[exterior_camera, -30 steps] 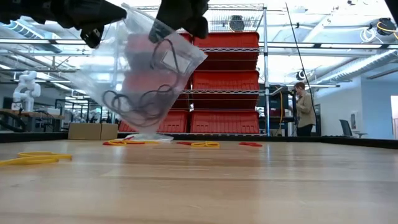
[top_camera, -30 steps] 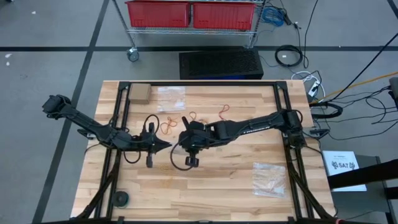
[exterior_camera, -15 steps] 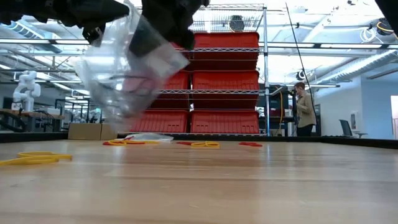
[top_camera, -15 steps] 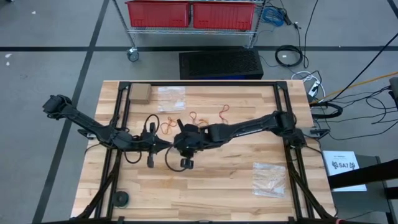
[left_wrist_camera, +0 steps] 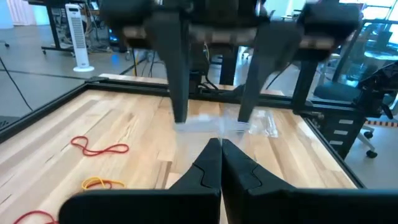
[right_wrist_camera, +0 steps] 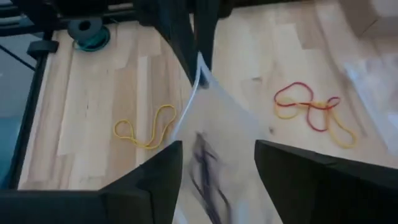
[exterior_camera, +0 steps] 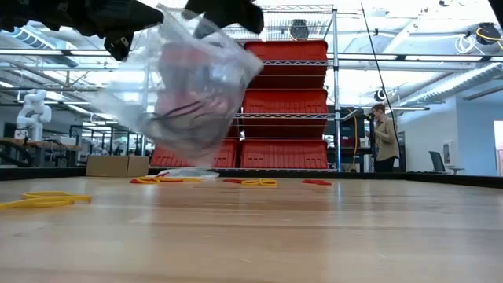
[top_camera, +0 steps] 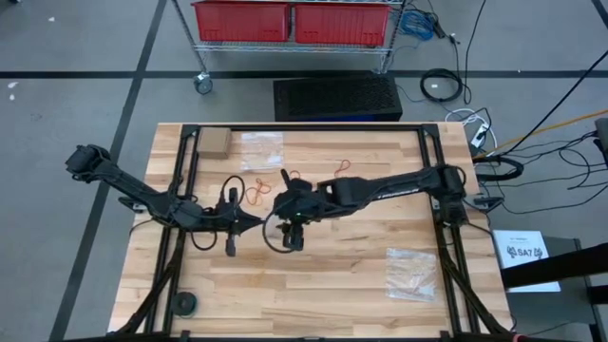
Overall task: Sort rubber bands
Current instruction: Close the top right transparent zip lock bag
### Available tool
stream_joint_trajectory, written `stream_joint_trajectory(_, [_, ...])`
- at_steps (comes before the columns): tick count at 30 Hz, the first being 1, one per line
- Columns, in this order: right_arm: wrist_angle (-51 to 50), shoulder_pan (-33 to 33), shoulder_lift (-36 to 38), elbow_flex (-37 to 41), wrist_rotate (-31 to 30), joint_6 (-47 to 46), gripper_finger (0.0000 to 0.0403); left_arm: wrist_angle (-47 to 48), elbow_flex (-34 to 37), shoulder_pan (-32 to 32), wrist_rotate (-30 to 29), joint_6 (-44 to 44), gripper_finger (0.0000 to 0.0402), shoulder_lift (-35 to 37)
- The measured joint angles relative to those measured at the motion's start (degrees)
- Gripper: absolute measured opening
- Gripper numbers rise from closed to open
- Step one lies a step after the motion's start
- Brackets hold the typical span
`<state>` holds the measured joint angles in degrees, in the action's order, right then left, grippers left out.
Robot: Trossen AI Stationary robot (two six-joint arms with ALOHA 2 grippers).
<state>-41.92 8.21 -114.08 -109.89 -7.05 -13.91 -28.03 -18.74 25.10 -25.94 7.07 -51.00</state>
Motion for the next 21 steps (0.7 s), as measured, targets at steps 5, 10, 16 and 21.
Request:
stream_joint_trajectory(5, [-8.5,0.5,2.9,0.0,-5.5,0.2,0.0182,0.5,0.0,0.0,-0.2,0.0,0.0000,0.0])
stream_joint_trajectory(10, [-19.6,2.1,3.5,0.0,-11.2,-1.8,0.0102,1.8,0.0,0.0,-1.2,0.1,0.0000,0.0])
stream_joint_trajectory(16, [-31.5,4.6,3.5,5.6,-17.6,-6.0,0.0012,3.3,0.0,0.0,-2.5,0.0,0.0000,0.0])
stream_joint_trajectory(21, [-24.9,6.1,6.1,16.8,-18.3,-9.9,0.0002,4.6,-0.1,0.0,-5.0,0.0,0.0000,-1.8])
